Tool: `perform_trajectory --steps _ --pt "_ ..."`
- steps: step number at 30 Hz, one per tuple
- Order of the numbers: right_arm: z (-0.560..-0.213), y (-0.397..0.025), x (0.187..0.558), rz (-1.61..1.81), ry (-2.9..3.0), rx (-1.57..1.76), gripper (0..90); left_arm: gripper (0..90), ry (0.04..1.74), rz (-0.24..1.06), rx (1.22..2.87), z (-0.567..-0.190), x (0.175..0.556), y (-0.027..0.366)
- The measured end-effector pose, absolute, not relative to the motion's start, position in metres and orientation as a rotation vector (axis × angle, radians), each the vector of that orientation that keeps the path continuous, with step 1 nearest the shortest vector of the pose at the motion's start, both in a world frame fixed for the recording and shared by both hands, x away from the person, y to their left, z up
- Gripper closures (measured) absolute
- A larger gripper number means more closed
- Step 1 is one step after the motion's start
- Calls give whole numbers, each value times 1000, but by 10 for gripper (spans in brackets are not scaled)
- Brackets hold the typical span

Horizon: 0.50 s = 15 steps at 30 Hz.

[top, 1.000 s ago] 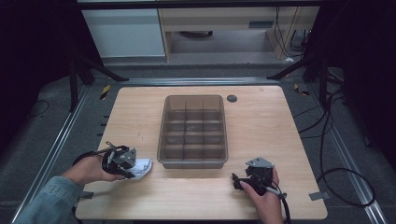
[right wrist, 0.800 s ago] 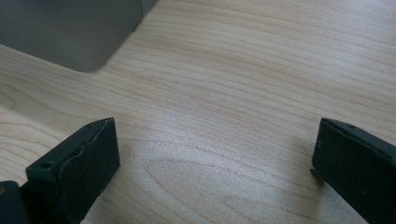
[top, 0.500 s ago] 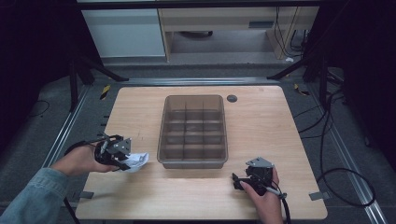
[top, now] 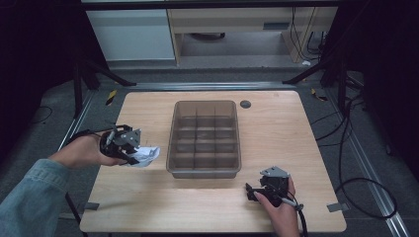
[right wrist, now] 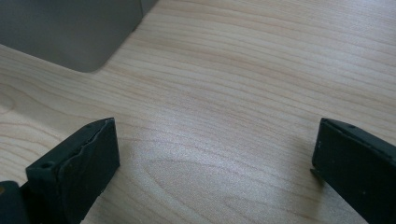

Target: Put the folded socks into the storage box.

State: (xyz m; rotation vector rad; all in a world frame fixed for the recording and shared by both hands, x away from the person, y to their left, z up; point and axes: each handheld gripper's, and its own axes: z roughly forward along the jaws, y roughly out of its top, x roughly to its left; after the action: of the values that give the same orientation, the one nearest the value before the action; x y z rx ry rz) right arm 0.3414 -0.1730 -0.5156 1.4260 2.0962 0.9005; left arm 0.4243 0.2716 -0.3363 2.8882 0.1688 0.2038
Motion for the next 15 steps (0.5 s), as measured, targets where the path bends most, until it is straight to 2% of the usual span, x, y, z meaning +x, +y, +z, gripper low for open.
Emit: perform_trajectory --steps 6,15 --pt "-515 -173 341 902 2097 1429 9 697 122 231 2882 -314 432 245" --pt "-516 -173 341 900 2097 1425 9 696 63 242 2905 -306 438 208"
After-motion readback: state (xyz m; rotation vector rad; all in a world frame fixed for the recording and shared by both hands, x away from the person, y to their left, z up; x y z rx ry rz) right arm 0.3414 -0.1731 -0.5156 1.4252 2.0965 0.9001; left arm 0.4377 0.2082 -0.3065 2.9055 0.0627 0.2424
